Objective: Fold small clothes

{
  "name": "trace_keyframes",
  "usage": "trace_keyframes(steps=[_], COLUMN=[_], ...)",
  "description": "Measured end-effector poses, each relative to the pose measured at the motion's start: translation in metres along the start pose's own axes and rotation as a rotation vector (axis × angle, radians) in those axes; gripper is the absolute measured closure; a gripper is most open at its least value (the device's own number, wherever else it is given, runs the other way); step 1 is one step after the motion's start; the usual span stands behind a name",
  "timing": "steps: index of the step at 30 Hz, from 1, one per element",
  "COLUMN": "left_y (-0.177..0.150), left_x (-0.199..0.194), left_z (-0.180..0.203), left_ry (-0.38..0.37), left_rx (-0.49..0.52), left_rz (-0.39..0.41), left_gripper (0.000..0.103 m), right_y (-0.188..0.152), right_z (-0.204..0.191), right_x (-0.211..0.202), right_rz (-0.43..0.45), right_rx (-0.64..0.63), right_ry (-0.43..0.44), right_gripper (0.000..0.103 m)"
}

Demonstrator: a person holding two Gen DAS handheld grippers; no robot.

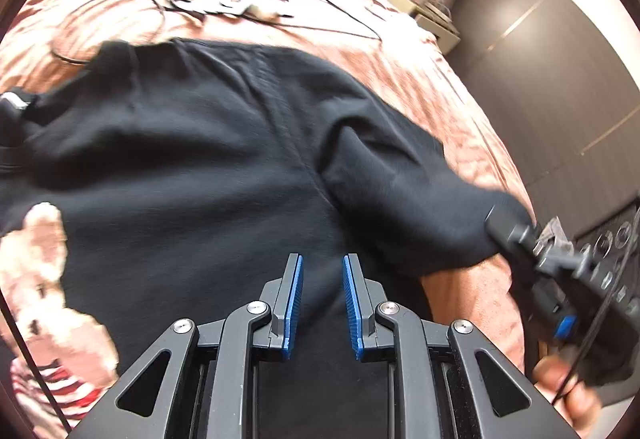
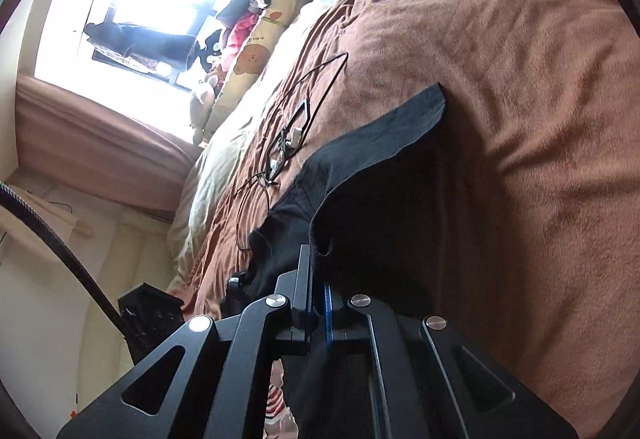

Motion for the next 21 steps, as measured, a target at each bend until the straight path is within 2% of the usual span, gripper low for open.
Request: trace_keyframes(steps=[4, 10, 12, 13, 14, 16, 19, 21], left_y=[0.002, 0.005, 0.005, 0.006, 0.006, 0.006, 0.008, 0.008], left_x=[-0.016, -0.028, -0.029, -0.028, -0.028, -0.027, -0.021, -0.017], left_z=[-0.011, -0.031, -0.037, -0.038, -0.041, -0.045, -0.050, -0.051], left_ry=[0.015, 0.029, 0.036, 0.039, 0.042, 0.049, 0.056, 0.057], left_rx=[-0.017, -0.042, -0.044, -0.043, -0.042, -0.041, -0.042, -0.041], left_rz=[0.020, 0.030, 0.032, 0.033, 0.033, 0.032, 0.027, 0.025], left_gripper=[0.082, 0.082, 0.082, 0.082, 0.082, 0.082, 0.082, 0.082], right_y=[-0.013, -0.021, -0.012, -0.006, 0.001, 0.017, 0.035, 0.046], right_z=[0.001, 0.017, 0.020, 0.022, 0.022, 0.025, 0.028, 0.039], right_x=[0.004, 0.002, -0.007, -0.012, -0.019, -0.028, -0.025, -0.023], right_rz=[-0.039, -0.091, -0.066, -0.042, -0.011, 0.040, 0.060, 0.075], right_rx=[0.003, 0.086, 0.095, 0.104, 0.111, 0.112, 0.121, 0.130], right_ry=[-0.020, -0.055, -0.076, -0.071, -0.065, -0.065, -0.025, -0.040], right_gripper=[0.102, 0.099, 0.078, 0.051, 0.029, 0.028, 0.028, 0.028])
Point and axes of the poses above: each gripper's, at about its wrist camera, not at the fingertips, and x roughly the way its jaws point, z to its right, y to its top, the point moved 10 cm from there along x, roughly the way its jaws point, and after that the axes turned 13 degrees about y, right-handed, at the moved point
